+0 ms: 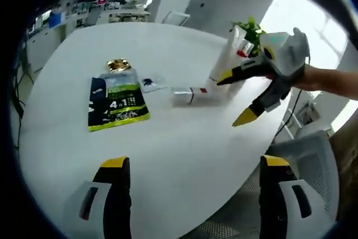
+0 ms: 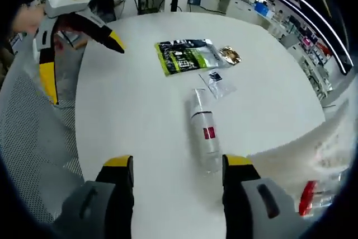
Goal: Arrange the skincare products in the storage area until every visible bottle or jar stands upright without overlapping.
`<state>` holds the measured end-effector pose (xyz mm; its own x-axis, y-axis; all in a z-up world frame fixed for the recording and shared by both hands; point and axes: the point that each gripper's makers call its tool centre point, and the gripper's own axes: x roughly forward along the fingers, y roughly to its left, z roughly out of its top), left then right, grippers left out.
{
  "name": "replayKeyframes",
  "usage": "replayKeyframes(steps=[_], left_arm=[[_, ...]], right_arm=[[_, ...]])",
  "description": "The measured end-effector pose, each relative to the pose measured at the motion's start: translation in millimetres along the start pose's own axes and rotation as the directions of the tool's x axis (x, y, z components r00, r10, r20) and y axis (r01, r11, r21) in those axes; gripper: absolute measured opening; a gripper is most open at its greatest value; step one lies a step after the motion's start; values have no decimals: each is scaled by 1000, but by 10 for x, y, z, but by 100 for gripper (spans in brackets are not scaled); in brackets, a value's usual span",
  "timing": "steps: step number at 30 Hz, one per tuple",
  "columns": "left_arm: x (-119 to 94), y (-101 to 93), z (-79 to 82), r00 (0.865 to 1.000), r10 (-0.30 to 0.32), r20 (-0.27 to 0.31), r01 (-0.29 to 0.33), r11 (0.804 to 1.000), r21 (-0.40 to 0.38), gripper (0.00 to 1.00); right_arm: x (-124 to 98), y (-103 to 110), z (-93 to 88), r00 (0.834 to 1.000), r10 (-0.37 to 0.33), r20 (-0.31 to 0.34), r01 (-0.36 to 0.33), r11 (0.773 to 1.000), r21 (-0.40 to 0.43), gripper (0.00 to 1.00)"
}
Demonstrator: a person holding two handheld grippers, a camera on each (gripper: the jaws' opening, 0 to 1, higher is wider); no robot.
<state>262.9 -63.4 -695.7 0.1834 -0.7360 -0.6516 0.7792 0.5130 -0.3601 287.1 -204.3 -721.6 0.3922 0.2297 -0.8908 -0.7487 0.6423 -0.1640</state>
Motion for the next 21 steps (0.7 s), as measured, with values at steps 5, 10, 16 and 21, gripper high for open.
replayKeyframes(steps=[5,10,16,21], left_arm=[[34,-26,25,1000,-15,15,15,1000,-12,94],[55,-14,9,1000,-27,16,27,999,-17,94],[25,63,15,999,-22,27,23,999,-37,93],[11,125,26,999,-11,32,12,999,-47,92]], right_arm=[[92,-99,62,1000,16,-27,-17,1000,-12,60],[201,-216,43,997,15,-72,-16,1000,-20,53],[250,-291,26,994,17,-109,-16,1000,15,43],[301,-298,19,991,26,-133,-24,1000,16,37]])
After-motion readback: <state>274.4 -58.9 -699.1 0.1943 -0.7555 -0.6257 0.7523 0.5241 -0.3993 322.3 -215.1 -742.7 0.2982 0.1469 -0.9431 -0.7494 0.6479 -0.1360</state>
